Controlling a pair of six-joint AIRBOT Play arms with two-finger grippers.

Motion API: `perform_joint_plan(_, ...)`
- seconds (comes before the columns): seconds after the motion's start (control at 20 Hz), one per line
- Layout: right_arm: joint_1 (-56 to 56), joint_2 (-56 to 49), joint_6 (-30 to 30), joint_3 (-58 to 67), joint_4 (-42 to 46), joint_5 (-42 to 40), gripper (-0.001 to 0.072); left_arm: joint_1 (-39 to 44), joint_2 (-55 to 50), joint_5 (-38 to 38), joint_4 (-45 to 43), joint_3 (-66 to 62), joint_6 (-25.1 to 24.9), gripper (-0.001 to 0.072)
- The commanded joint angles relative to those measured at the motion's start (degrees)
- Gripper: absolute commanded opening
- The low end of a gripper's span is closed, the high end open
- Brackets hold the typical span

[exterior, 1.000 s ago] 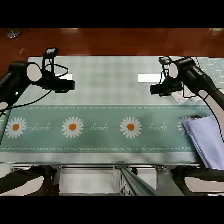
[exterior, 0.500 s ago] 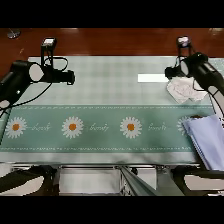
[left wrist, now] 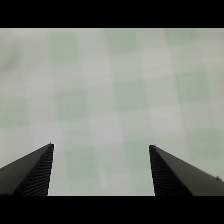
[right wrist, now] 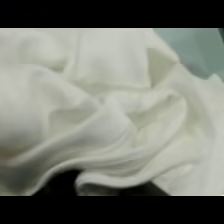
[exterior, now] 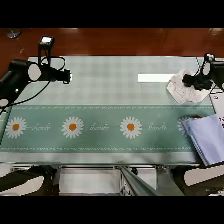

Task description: Fold the shirts.

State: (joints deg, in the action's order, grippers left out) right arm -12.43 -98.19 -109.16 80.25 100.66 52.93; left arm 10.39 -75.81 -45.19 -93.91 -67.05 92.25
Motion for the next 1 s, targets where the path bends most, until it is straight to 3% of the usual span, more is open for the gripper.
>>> perform_joint_plan(0.0,-1.75,-1.57,8.76,4.48,-9.66,6.84,0.0031,-1.64,0.13,-8.68,-0.59,-1.49,-1.33,0.0704)
perform_joint_plan(0.15,-1.75,1.68,15.43,16.02,-14.99,12.15,0.0031,-4.35,4.2,-15.34,-0.04,-1.73,-0.85,0.0704)
perform_joint_plan(0.4,-1.62,14.88,21.86,28.26,-26.73,10.27,0.0031,-2.86,23.89,-11.21,13.0,10.25,-0.04,0.0704)
perform_joint_plan(0.6,1.49,23.87,24.85,33.38,-28.3,7.87,0.003,2.08,38.56,-10.21,18.36,23.67,2.32,0.0703)
perform_joint_plan(0.8,7.8,29.59,25.94,38.36,-28.61,6.12,0.003,2.84,41.99,-10.34,18.62,27.39,4.61,0.0703)
perform_joint_plan(0.95,13.7,35.06,29.09,38.29,-28.39,12.44,0.003,2.84,40.81,-10.12,18.95,27.34,4.74,0.0703)
